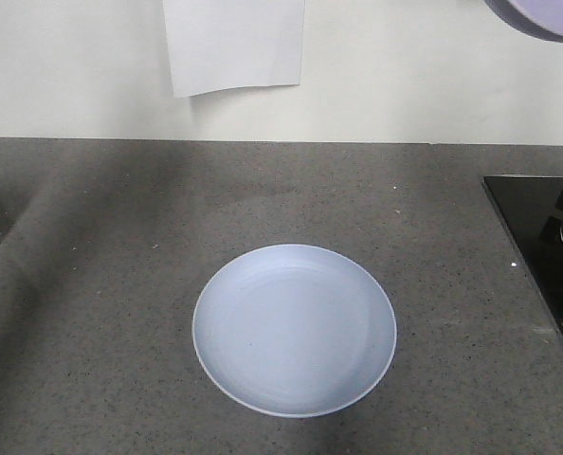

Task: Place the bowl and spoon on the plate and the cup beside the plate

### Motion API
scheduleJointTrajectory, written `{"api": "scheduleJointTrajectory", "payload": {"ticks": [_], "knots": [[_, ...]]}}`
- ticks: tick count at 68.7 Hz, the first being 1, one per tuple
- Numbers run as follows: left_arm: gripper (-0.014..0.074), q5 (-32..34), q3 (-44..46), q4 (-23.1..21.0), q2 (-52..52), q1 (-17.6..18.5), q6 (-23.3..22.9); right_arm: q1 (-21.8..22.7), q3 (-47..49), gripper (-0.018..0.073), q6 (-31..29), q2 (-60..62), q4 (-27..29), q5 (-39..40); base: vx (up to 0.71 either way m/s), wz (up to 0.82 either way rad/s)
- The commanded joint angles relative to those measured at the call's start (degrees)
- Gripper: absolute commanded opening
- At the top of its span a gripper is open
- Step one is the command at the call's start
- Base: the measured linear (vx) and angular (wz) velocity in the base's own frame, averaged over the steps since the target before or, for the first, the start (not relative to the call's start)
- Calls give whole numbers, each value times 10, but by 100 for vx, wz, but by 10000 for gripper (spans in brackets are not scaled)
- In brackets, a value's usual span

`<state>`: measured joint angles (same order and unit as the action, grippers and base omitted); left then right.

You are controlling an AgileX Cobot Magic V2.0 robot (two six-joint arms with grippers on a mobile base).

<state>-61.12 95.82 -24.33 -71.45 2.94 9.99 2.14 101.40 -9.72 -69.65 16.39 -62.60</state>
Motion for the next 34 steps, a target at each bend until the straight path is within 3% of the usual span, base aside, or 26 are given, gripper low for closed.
{"api": "scheduleJointTrajectory", "payload": {"ticks": [1, 34], "knots": [[-6, 35, 16, -19, 11, 1, 0, 3, 15, -10, 1, 11, 9, 40, 0, 0], [-6, 35, 16, -19, 11, 1, 0, 3, 15, -10, 1, 11, 10, 40, 0, 0]]}}
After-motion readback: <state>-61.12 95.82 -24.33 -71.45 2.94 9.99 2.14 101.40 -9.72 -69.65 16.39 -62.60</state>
